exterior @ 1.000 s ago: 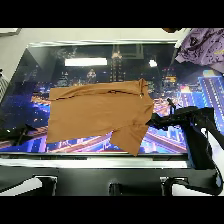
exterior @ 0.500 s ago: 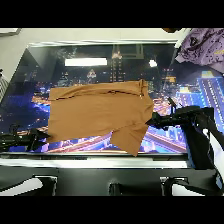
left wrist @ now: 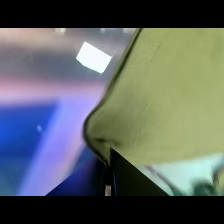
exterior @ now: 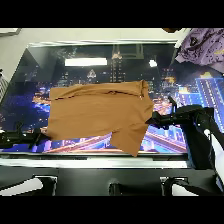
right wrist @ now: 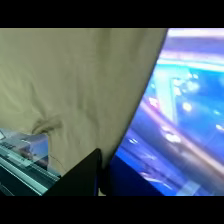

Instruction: Fold the clothes and pants, and hang the long-sleeved shirts on hangers.

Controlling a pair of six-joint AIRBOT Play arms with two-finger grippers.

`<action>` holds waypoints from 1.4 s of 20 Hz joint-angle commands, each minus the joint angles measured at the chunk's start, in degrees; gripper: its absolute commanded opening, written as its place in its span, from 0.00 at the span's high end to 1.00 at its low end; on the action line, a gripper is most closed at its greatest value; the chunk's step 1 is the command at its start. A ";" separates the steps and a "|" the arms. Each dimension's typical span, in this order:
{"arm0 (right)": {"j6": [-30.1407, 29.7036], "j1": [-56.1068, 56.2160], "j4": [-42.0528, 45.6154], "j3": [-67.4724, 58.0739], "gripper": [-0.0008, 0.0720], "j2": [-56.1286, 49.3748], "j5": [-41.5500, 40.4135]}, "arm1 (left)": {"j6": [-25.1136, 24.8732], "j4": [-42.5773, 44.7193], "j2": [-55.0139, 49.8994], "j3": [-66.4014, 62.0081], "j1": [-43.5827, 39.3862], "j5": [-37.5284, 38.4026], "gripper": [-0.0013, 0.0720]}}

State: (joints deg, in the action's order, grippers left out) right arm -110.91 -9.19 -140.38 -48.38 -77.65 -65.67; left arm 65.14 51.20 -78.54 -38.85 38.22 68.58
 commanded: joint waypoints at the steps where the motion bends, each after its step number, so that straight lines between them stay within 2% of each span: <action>1: 1.14 4.85 0.13 -5.95 0.95 2.51 3.54 | 3.23 -5.16 1.57 -9.07 -5.66 0.76 0.97; 3: 5.88 9.22 4.26 -15.69 0.95 2.47 7.74 | 6.82 -5.09 2.19 -21.42 -10.16 0.31 0.97; 5: 9.20 11.32 9.03 -27.08 0.95 2.47 8.59 | 10.97 -4.17 2.29 -36.98 -13.55 0.35 0.97; 8: 13.57 11.89 14.21 -47.04 0.95 2.75 3.85 | 18.12 3.08 2.49 -62.45 -17.42 0.83 0.97; 10: 15.87 11.89 17.49 -58.73 0.95 4.52 -0.20 | 23.71 11.85 3.56 -78.05 -19.28 1.18 0.97; 12: 17.99 11.89 20.59 -67.14 0.95 8.46 -3.48 | 27.58 18.40 7.10 -85.70 -19.67 0.68 0.97; 18: 27.82 11.89 27.98 -70.64 0.95 27.58 -9.07 | 27.91 31.93 28.89 -73.13 -19.37 1.40 0.96; 21: 31.65 11.89 31.19 -70.64 0.95 31.85 -10.80 | 28.52 35.34 33.83 -71.14 -19.37 3.80 0.97; 24: 32.74 11.89 32.20 -70.01 0.95 30.27 -10.91 | 27.80 34.42 32.72 -69.83 -19.39 4.66 0.96; 28: 33.51 11.89 31.93 -68.13 0.95 19.19 -12.66 | 22.67 26.91 24.98 -62.45 -19.41 8.04 0.96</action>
State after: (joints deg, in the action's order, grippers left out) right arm -78.96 2.68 -109.23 -117.54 -52.45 -76.84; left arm 90.85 81.93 -49.87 -105.62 18.85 74.22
